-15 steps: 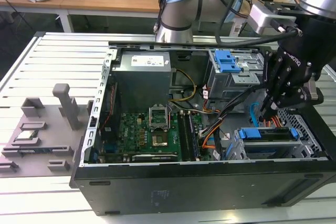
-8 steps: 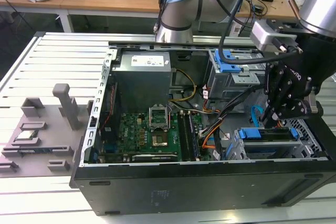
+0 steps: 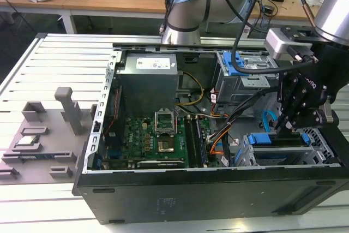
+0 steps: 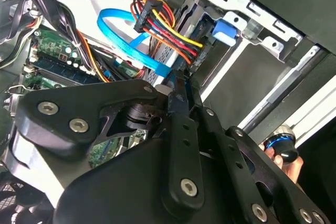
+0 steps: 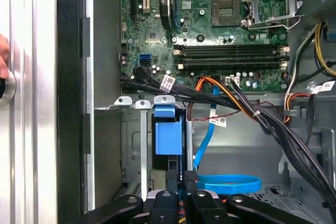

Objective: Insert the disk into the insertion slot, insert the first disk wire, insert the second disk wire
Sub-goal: 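Insert the second disk wire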

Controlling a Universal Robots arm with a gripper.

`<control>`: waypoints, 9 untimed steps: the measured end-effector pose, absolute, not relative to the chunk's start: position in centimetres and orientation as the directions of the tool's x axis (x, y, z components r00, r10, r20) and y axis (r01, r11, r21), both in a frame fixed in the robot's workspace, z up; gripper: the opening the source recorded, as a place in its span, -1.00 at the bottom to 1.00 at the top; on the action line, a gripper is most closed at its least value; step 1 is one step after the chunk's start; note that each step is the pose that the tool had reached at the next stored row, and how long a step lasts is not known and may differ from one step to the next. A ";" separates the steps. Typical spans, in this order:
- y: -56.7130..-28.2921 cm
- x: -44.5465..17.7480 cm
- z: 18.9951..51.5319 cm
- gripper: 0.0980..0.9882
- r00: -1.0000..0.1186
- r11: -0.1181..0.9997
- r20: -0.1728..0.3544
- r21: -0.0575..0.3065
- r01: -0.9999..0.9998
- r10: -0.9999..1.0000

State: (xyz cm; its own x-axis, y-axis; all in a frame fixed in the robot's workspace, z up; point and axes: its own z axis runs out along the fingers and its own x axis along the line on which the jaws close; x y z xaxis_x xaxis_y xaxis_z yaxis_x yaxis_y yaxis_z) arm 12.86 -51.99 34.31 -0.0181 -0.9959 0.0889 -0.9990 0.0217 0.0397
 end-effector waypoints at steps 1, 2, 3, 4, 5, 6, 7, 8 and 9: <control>-52.0 12.9 34.3 -0.86 -0.018 0.022 0.089 0.040 -0.999 -0.996; -52.0 12.9 34.3 -0.86 -0.018 0.022 0.089 0.040 -0.999 -0.996; -52.0 12.9 34.3 -0.86 -0.018 0.022 0.089 0.040 -0.999 -0.996; -52.0 12.9 34.2 -0.86 -0.018 0.022 0.089 0.040 -0.999 -0.996; -52.1 12.9 34.1 -0.86 -0.018 0.022 0.089 0.040 -0.999 -0.996; -52.1 13.0 34.1 -0.86 -0.018 0.022 0.089 0.040 -0.999 -0.996; -52.1 13.0 33.9 -0.86 -0.018 0.022 0.089 0.040 -0.999 -0.996; -52.2 13.0 33.9 -0.86 -0.018 0.022 0.090 0.040 -0.999 -0.996; -52.2 13.0 33.9 -0.86 -0.018 0.022 0.090 0.040 -0.999 -0.996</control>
